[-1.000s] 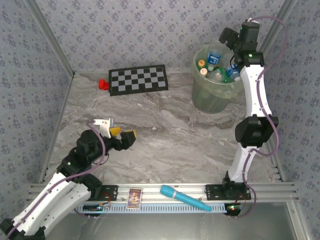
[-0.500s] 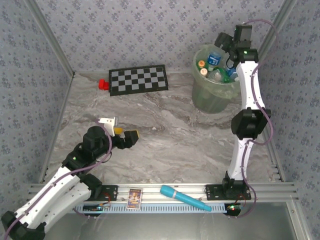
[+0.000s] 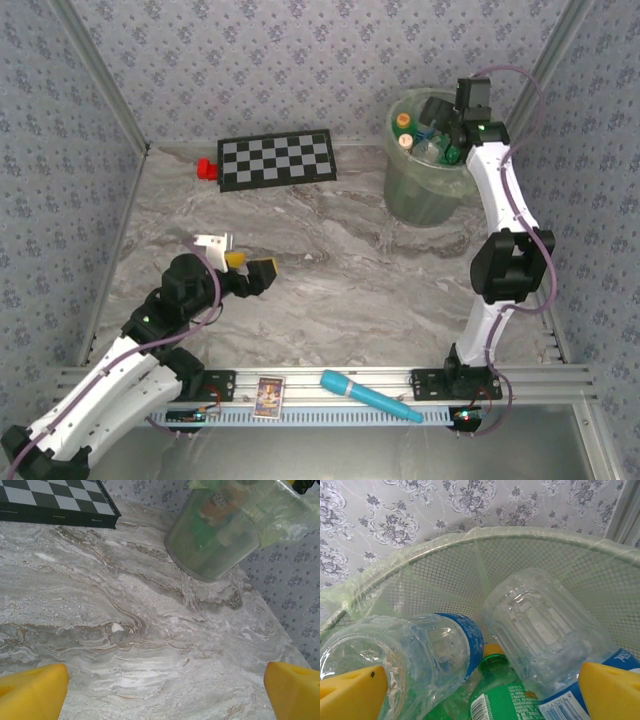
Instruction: Put the plastic bottles in the bin
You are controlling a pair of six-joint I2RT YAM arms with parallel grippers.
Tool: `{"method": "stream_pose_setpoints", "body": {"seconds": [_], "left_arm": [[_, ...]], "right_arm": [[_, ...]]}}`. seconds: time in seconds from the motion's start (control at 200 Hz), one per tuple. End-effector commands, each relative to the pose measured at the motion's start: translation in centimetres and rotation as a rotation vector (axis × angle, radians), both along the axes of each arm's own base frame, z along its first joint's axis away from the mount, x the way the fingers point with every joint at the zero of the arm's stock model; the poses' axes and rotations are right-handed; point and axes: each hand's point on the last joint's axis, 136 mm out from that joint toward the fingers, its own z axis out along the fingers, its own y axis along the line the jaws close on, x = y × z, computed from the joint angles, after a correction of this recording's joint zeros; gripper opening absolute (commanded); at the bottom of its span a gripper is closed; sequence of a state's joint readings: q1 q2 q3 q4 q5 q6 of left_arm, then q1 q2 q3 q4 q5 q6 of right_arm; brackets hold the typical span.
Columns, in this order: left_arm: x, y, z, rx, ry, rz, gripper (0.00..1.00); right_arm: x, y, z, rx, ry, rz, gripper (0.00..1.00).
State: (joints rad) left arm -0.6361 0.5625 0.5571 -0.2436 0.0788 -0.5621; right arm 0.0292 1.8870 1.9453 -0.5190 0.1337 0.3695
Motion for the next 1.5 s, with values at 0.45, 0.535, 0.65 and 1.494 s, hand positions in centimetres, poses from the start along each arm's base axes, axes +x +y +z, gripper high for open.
{"method": "stream_pose_setpoints", "body": {"seconds": [0.45,0.535,0.65,1.494], "left_arm": [[0.8,1.4,-0.6,0.019,0.016,0.100,1.00],[1.4,2.4,-1.2,0.042,0.026,0.167,1.00],[2.2,3.6,-1.8,0.066,0.031,0.256,1.00],[5.9,11.3,-3.5,0.504,-0.010,0.652,1.00]], "right_arm": [[-8.8,3.3,11.4,0.053,-0.304,0.110,1.00],[-11.3,4.9,13.0,0.079,-0.378,0.149,0.99],[-14.9,7.1,13.2,0.002,-0.417,0.195,0.99],[-21.2,0.6,-19.1,-0.446,-0.072,0.047,0.99]]}}
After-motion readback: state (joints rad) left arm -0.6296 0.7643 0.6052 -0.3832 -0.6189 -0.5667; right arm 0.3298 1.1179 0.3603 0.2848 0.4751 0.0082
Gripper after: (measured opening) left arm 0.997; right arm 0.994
